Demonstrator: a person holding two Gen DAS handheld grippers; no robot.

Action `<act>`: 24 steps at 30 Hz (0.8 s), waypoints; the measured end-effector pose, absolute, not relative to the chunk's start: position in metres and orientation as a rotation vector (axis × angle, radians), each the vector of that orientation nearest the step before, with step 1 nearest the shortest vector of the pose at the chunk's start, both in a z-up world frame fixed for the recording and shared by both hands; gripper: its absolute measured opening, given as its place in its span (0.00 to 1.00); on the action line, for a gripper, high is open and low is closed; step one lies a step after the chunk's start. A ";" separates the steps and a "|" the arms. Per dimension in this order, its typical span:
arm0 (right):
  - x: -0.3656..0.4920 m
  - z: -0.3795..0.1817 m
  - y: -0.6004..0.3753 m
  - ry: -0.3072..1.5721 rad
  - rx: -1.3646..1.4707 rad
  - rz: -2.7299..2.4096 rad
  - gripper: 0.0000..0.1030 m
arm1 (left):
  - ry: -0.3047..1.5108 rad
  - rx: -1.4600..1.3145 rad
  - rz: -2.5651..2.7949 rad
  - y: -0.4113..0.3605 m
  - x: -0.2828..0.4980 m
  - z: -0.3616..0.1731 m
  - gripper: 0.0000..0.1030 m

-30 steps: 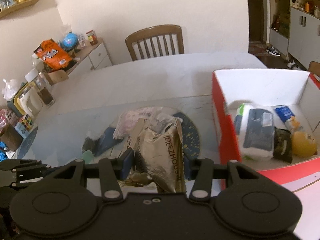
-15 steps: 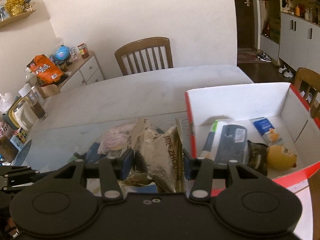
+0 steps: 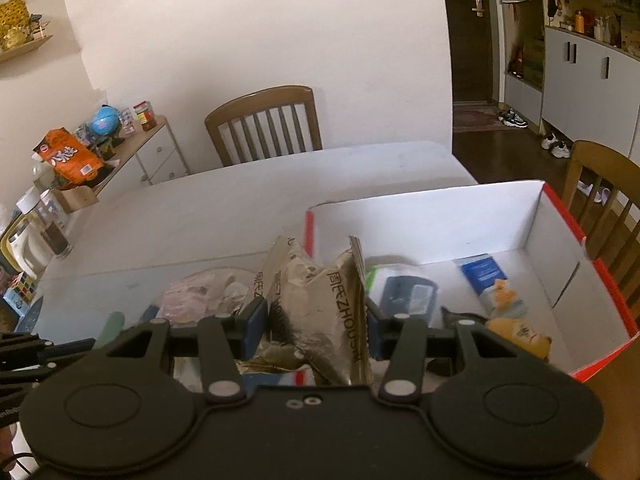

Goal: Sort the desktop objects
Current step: 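Carry the teal stick and gold foil bag with both tools over the shoebox, then lower the teal stick into the box and open the left tool while the right tool releases the foil bag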

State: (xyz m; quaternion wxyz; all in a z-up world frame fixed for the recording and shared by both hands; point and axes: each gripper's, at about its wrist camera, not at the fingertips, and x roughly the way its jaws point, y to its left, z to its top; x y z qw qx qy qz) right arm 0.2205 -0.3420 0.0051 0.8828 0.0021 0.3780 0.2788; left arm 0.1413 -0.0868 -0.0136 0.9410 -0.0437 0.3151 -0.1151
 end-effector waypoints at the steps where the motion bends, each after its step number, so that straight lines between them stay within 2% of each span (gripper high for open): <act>1: 0.223 0.005 -0.344 0.787 0.004 0.579 0.47 | 0.642 -0.090 -0.237 -0.090 0.144 -0.013 0.10; 24: 0.273 -0.004 -0.424 0.801 0.023 0.519 0.47 | 0.639 -0.050 -0.310 -0.171 0.204 -0.002 0.10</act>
